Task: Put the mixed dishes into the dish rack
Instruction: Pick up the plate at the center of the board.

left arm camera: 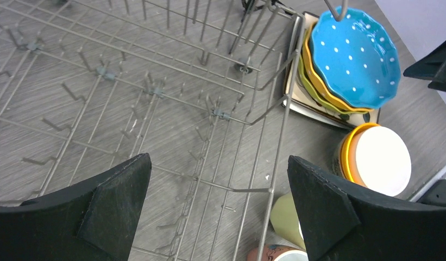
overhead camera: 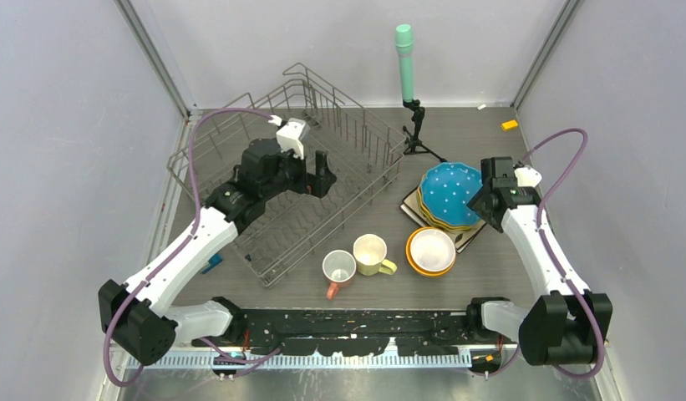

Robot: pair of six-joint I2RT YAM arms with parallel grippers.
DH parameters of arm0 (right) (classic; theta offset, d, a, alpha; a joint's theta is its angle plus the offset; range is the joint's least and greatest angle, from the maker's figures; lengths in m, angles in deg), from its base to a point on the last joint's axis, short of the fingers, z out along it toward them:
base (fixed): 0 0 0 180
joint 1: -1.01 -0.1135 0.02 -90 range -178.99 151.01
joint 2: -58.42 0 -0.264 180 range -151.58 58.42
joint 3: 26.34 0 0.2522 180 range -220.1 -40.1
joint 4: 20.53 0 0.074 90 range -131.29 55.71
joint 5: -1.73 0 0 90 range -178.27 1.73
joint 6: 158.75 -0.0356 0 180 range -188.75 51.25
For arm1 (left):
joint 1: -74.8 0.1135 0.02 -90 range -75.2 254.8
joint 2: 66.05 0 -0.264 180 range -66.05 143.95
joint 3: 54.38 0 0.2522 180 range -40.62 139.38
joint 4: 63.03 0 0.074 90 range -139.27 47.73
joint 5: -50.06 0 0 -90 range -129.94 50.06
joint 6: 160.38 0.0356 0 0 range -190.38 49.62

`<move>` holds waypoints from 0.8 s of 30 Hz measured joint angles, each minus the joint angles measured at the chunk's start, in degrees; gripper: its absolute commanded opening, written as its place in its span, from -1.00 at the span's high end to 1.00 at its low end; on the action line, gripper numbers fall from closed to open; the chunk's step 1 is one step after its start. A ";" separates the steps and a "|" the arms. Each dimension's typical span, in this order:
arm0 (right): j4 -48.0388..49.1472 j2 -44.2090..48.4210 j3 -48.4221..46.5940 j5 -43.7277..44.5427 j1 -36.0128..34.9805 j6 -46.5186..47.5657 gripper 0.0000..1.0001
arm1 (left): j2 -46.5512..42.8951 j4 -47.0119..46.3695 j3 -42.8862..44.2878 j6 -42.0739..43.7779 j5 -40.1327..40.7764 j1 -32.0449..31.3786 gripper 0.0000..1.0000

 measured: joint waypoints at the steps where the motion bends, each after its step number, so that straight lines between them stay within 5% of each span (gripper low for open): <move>1: 0.24 -0.79 -0.28 -0.81 0.50 0.26 -0.16 | -0.59 0.00 -0.22 -0.39 0.37 0.28 -0.99; 5: 1.31 -3.58 -1.79 -3.41 2.60 1.62 0.00 | -2.05 0.46 -0.81 -1.20 1.29 0.81 -0.99; 24: 6.56 -7.15 -0.11 -14.49 11.54 5.18 0.10 | -2.29 1.29 -0.94 -2.49 1.25 0.81 -0.99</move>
